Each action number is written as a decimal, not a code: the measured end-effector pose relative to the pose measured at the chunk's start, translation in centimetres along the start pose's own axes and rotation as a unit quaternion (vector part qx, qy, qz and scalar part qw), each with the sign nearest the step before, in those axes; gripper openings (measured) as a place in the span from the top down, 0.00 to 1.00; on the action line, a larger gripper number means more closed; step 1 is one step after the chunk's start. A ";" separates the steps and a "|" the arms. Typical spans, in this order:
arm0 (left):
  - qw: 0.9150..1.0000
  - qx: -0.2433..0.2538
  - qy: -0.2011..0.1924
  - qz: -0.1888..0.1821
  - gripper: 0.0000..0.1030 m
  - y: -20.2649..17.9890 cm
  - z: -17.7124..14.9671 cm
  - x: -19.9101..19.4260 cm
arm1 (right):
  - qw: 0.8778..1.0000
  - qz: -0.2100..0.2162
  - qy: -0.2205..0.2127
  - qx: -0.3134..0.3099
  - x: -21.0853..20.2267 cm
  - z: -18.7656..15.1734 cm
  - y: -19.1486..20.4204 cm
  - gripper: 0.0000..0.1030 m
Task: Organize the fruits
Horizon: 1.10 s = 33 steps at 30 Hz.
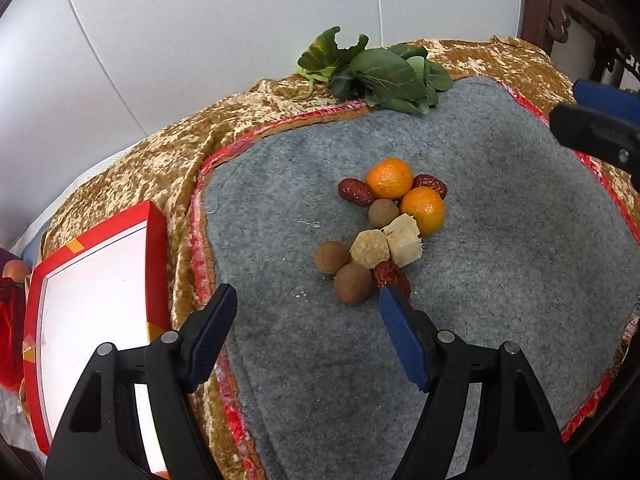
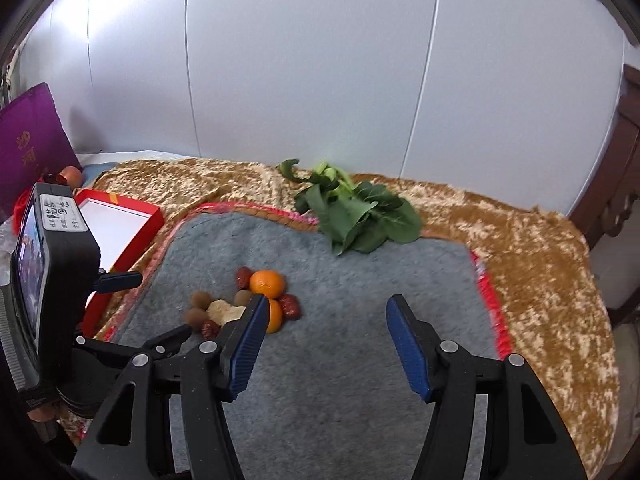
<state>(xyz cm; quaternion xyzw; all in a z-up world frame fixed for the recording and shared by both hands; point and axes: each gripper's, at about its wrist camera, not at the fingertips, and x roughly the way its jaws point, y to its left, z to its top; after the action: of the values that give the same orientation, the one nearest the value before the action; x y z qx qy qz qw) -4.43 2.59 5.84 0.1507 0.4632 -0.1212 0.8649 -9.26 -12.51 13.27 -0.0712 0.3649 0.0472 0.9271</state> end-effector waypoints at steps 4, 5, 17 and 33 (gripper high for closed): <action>1.000 0.003 -0.001 0.002 0.29 -0.3 0.2 0.2 | 1.000 -0.025 -0.013 -0.005 -0.5 0.1 -0.1 0.39; 1.000 0.005 -0.002 0.002 0.29 -0.4 0.3 0.3 | 0.999 -0.030 -0.016 -0.005 -0.7 0.1 -0.2 0.40; 1.000 0.011 -0.004 -0.009 0.29 -1.4 0.8 1.1 | 0.981 -0.153 -0.040 0.110 -1.4 0.1 -6.4 0.39; 0.999 0.042 -0.003 -0.025 0.29 -3.7 1.0 2.7 | 0.900 -0.317 -0.135 0.269 -8.6 -1.4 -17.9 0.26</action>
<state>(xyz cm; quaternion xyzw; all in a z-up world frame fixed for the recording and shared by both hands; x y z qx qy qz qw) -3.50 -1.36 3.56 0.1744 0.4587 -0.1625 0.8560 -13.95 -30.67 19.89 0.0758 0.1937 -0.3395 0.9173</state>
